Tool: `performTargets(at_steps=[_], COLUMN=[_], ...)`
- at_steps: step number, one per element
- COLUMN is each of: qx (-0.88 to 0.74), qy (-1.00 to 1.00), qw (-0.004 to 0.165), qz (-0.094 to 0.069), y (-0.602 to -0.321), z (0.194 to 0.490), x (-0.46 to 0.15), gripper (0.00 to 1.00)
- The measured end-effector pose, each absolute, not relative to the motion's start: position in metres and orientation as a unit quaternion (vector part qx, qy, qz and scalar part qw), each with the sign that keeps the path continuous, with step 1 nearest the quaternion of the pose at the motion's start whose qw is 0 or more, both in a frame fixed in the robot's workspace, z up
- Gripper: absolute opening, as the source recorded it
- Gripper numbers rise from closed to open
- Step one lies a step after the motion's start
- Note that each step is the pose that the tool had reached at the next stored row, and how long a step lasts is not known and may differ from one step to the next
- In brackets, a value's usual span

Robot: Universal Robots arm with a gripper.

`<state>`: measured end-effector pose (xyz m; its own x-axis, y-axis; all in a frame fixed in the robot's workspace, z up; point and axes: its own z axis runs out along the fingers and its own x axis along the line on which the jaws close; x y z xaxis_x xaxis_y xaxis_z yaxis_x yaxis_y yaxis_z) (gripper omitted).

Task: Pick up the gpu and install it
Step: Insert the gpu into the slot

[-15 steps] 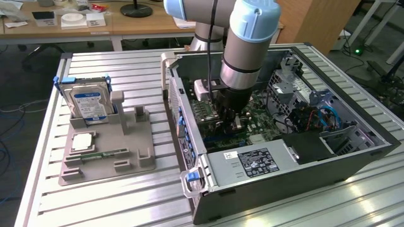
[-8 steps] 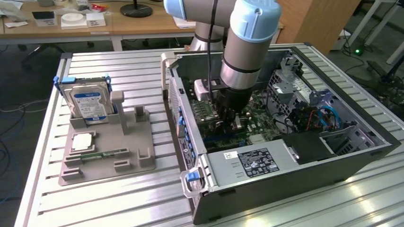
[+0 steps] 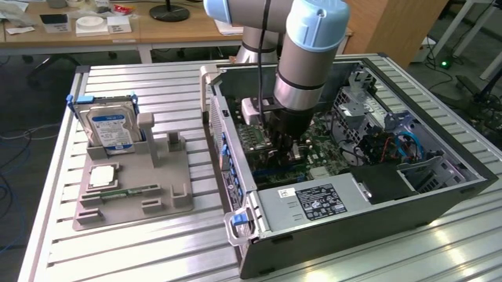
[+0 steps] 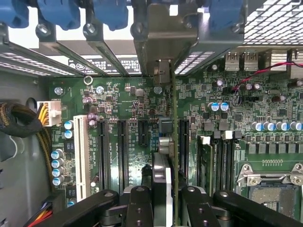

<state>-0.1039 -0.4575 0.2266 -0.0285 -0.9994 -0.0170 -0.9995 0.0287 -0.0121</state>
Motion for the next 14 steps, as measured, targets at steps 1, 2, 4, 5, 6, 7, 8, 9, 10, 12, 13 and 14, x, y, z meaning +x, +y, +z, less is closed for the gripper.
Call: performTargets(at_steps=[1, 2, 4, 5, 6, 7, 8, 9, 10, 12, 13, 14], qx=[-0.697, -0.697, -0.697, -0.697, -0.697, -0.697, -0.697, -0.697, -0.697, -0.697, -0.697, -0.697], qy=[0.717, 0.717, 0.717, 0.717, 0.717, 0.717, 0.717, 0.717, 0.717, 0.717, 0.717, 0.717], qw=[0.01, 0.01, 0.01, 0.01, 0.01, 0.01, 0.01, 0.01, 0.01, 0.01, 0.01, 0.01], qz=[0.002, 0.002, 0.002, 0.002, 0.002, 0.002, 0.002, 0.002, 0.002, 0.002, 0.002, 0.002], y=[-0.4575, -0.4575, -0.4575, -0.4575, -0.4575, -0.4579, -0.4583, -0.4585, -0.4586, -0.4587, -0.4586, -0.4587], z=[0.2266, 0.2266, 0.2267, 0.2267, 0.2267, 0.2266, 0.2265, 0.2262, 0.2259, 0.2253, 0.2249, 0.2245], x=[-0.1039, -0.1039, -0.1039, -0.1039, -0.1039, -0.1039, -0.1039, -0.1039, -0.104, -0.104, -0.104, -0.104], gripper=[0.28, 0.28, 0.28, 0.28, 0.28, 0.28, 0.28, 0.28, 0.28, 0.28, 0.28, 0.28])
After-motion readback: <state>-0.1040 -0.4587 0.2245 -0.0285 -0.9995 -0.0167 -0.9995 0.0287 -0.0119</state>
